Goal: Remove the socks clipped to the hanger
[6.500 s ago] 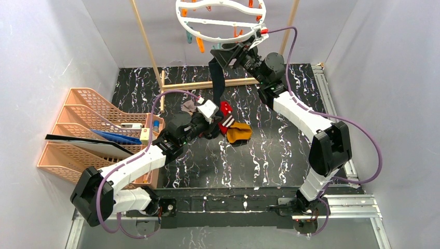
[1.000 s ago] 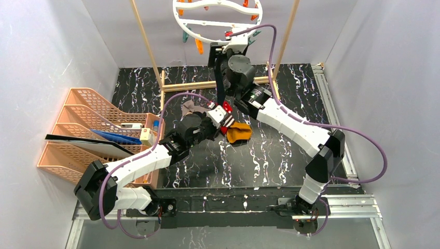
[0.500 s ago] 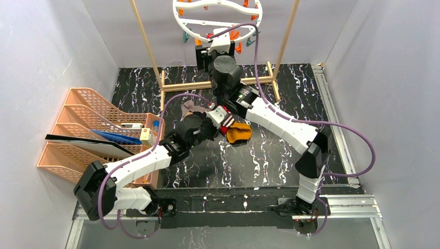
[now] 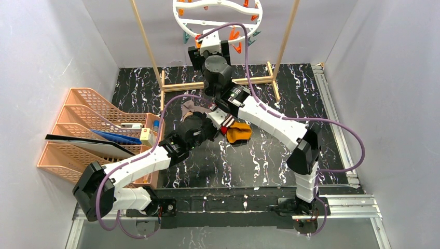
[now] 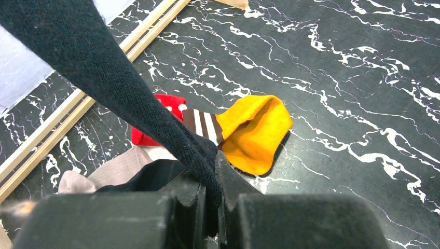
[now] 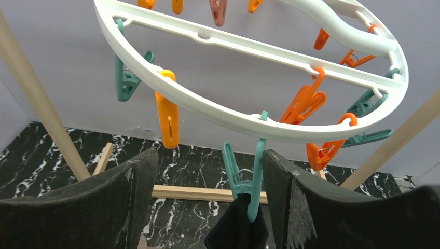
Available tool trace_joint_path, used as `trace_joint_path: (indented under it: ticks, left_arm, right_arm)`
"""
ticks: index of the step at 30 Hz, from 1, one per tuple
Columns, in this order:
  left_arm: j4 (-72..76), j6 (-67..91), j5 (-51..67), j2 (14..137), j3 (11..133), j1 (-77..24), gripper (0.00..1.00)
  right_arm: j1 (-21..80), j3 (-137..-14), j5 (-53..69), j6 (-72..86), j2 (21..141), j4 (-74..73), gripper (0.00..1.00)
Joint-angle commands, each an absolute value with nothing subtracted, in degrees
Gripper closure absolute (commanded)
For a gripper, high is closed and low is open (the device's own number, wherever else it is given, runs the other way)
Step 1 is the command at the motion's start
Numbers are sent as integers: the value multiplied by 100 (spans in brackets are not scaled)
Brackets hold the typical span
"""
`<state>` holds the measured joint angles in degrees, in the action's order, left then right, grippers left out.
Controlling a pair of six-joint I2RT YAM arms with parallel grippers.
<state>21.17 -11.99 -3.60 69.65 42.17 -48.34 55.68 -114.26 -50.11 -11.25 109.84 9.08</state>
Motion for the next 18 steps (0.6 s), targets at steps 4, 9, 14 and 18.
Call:
trace_joint_path:
  ticks: [4,9,14,18]
  left_arm:
    - [1866,-1283,-425,6803,4189,-4946,100]
    - [1852,-1308,-472,6746,4168,-4979,100]
    - [1837,-1335,-484,6733,4164,-5009,100]
    - [1823,-1349,-492,6717,4165,-5019,100]
  right_arm:
    - [5580,-11922,-5350,-1527,11249,1098,17]
    - [5493,-11959,-5406,-1381,11242,927,17]
    - [5369,-11983,-5388,-1232,11215,744,18]
    - [5262,-12006,-5296,-1047,11201,563,19]
